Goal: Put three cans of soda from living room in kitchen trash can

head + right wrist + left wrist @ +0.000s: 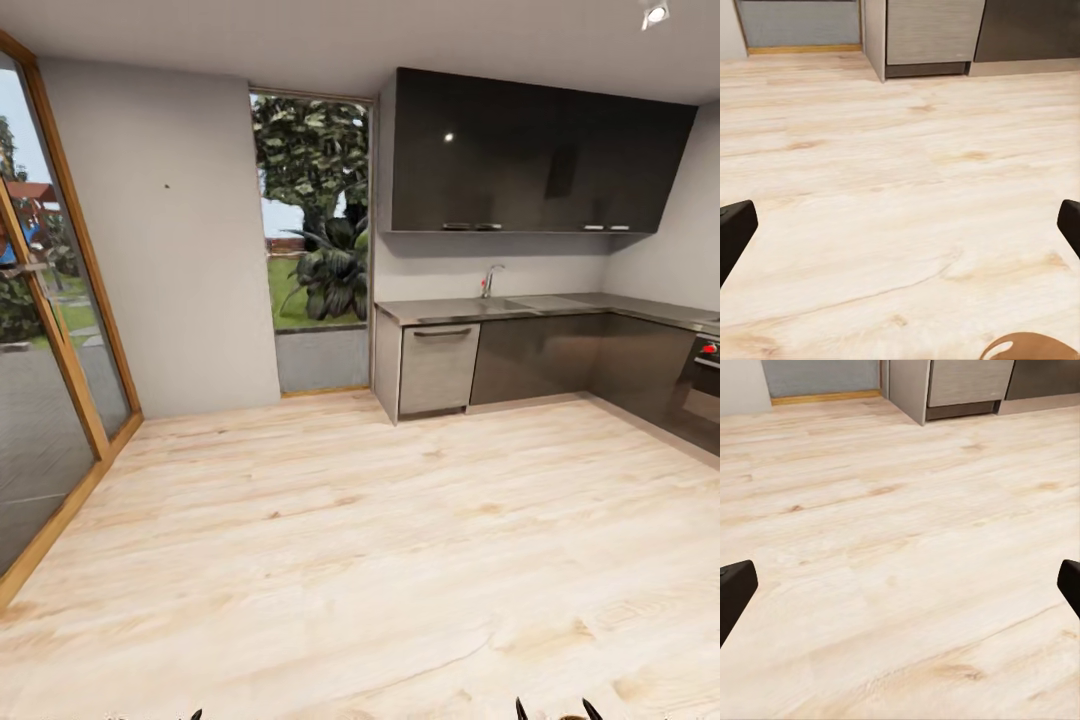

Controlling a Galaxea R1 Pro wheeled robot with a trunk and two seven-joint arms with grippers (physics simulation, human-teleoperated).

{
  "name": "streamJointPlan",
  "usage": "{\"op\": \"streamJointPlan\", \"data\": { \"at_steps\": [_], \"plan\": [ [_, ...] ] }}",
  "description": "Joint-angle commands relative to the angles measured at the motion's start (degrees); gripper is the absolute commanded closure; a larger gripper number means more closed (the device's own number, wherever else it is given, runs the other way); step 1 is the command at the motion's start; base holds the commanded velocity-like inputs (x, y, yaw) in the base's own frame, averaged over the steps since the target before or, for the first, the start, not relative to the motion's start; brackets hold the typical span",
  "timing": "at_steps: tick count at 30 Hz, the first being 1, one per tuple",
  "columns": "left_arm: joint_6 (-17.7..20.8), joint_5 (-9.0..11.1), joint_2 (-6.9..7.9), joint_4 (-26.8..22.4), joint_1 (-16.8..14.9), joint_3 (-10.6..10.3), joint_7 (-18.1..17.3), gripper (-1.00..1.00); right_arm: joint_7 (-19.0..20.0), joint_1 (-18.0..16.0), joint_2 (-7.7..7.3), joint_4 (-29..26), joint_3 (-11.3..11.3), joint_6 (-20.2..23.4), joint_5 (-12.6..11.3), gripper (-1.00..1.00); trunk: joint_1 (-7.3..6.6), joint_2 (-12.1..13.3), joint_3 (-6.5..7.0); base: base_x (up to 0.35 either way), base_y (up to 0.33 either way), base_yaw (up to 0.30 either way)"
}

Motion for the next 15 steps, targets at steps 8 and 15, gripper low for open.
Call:
{"op": "streamJointPlan", "data": {
  "at_steps": [8,15],
  "plan": [
    [0.0,0.1,0.0,0.0,0.0,0.0,0.0,-1.0,-0.1,0.0,0.0,0.0,0.0,0.0,0.0,-1.0,0.0,0.0,-0.68,0.0,0.0,0.0],
    [0.0,0.1,0.0,0.0,0.0,-0.1,0.0,-1.0,0.0,0.0,0.0,0.0,0.0,-0.1,0.0,-1.0,0.0,0.0,-1.09,0.0,0.0,0.0]
  ]
}}
